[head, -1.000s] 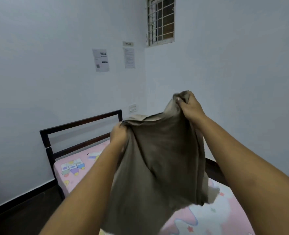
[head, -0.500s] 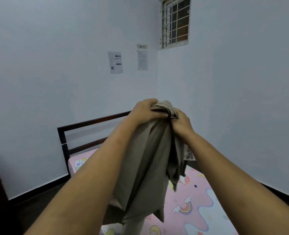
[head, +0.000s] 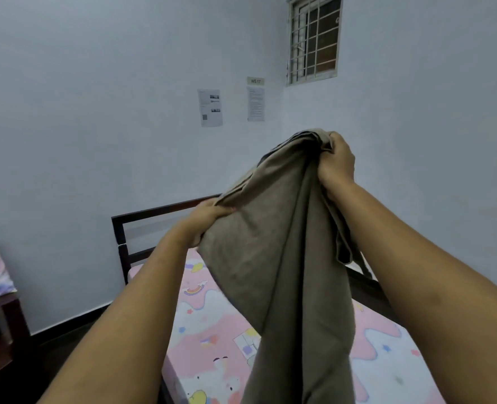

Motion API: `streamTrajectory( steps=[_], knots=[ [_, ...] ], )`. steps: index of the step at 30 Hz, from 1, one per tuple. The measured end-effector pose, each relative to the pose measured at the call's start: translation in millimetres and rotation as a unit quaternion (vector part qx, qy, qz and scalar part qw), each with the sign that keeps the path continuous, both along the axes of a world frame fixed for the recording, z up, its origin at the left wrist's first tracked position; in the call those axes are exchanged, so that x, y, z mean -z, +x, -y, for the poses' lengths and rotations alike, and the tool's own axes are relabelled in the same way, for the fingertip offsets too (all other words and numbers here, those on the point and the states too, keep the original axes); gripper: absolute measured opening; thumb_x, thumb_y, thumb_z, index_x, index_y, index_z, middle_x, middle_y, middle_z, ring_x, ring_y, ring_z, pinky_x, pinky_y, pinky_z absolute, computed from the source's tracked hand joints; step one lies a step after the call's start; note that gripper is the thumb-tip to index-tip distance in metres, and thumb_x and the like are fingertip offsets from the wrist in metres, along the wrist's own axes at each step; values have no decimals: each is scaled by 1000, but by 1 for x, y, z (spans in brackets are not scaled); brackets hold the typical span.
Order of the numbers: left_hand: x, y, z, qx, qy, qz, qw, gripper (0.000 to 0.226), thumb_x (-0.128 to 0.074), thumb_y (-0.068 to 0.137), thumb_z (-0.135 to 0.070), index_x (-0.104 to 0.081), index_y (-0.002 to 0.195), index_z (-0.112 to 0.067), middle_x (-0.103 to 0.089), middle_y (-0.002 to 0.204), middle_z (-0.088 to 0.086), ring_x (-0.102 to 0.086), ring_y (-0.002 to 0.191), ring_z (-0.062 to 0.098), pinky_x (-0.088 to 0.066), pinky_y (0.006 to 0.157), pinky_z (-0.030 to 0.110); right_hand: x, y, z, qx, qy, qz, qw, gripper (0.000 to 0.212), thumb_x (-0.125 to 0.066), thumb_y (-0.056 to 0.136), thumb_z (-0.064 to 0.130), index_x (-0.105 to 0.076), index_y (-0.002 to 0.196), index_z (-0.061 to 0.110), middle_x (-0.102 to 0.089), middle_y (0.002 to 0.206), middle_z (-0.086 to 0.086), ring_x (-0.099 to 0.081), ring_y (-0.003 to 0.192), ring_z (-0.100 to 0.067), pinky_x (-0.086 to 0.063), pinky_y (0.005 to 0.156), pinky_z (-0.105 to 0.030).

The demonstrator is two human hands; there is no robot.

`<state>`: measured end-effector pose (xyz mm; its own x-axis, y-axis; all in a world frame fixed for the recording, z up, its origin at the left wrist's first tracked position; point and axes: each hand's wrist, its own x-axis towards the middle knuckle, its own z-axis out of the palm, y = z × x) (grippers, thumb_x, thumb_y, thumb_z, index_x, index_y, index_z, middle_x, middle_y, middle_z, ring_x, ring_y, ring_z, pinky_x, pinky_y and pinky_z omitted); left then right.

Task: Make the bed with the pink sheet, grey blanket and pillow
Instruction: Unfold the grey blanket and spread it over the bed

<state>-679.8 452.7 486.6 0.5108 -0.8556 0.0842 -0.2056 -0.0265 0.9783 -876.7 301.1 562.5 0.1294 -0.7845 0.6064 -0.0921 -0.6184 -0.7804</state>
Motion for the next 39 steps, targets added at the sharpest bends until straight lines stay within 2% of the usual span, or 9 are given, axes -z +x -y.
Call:
streamTrajectory(
  steps=[6, 12, 15, 23, 26, 29, 32, 35, 39],
  knots=[
    [-22, -1, 1, 28, -69, -26, 997, 60, -80, 68, -39, -61, 117, -9, -69, 105, 15, -67, 84, 23, -57, 74, 31, 11, -35, 17, 57, 7, -132, 990, 23, -43, 91, 16, -59, 108, 17, -54, 96, 2, -46, 84, -20, -34, 73, -27],
    [-29, 2, 11, -89, -20, 222, 971, 14, -66, 85, -17, -69, 98, -14, -69, 94, 4, -62, 94, 22, -48, 82, 31, 67, -60, 35, 40, 80, -171, 981, 16, -45, 89, 12, -58, 94, 19, -61, 102, -6, -53, 89, -26, -36, 74, -27],
    [-23, -15, 27, -193, -10, 294, 936, 26, -47, 91, -11, -66, 108, -13, -65, 110, 11, -56, 107, 29, -42, 86, 32, 81, -63, 30, -13, 111, -141, 984, 18, -45, 89, 8, -60, 100, 11, -60, 101, -8, -55, 100, -29, -40, 76, -30],
    [-20, -67, 47, -134, -211, -155, 956, 20, -40, 96, -17, -59, 101, -12, -63, 91, 4, -59, 92, 22, -49, 83, 33, 76, -66, 19, -158, 67, -196, 966, 30, -75, 77, 41, -67, 101, 25, -69, 104, 6, -61, 97, -11, -46, 85, -28],
    [-18, -82, 50, -16, -184, 150, 971, 17, -47, 80, -21, -59, 88, -13, -61, 82, 4, -57, 80, 19, -46, 75, 31, 72, -67, 10, -205, 26, -407, 890, 47, -80, 68, 46, -64, 106, 23, -66, 108, 9, -59, 101, -10, -46, 89, -28],
    [-2, -94, 52, 87, 30, 543, 835, 46, -48, 63, -42, -59, 103, -20, -56, 80, -3, -58, 84, 21, -42, 73, 29, 81, -69, 8, -164, 7, -485, 859, 43, -78, 71, 47, -63, 98, 17, -65, 95, 4, -57, 91, -13, -44, 76, -26],
    [18, -100, 55, 157, 143, 553, 806, 67, -49, 63, -50, -53, 126, -28, -63, 105, 1, -57, 106, 23, -44, 93, 35, 93, -77, 7, -119, 5, -461, 879, 36, -74, 77, 44, -61, 90, 13, -61, 88, -1, -53, 84, -16, -39, 67, -26],
    [30, -108, 63, 185, 206, 524, 805, 41, -61, 75, -41, -63, 106, -15, -64, 109, 6, -57, 107, 26, -43, 88, 32, 99, -81, -1, -116, 12, -418, 901, 28, -71, 81, 42, -58, 80, 17, -59, 82, 2, -52, 82, -15, -37, 63, -22],
    [40, -119, 68, 119, 118, 543, 823, 23, -56, 84, -31, -63, 97, -13, -65, 109, 12, -57, 103, 30, -40, 81, 32, 109, -87, -7, -118, 34, -373, 920, 25, -74, 80, 37, -59, 88, 19, -62, 90, 2, -54, 89, -16, -38, 69, -25]
  ],
)
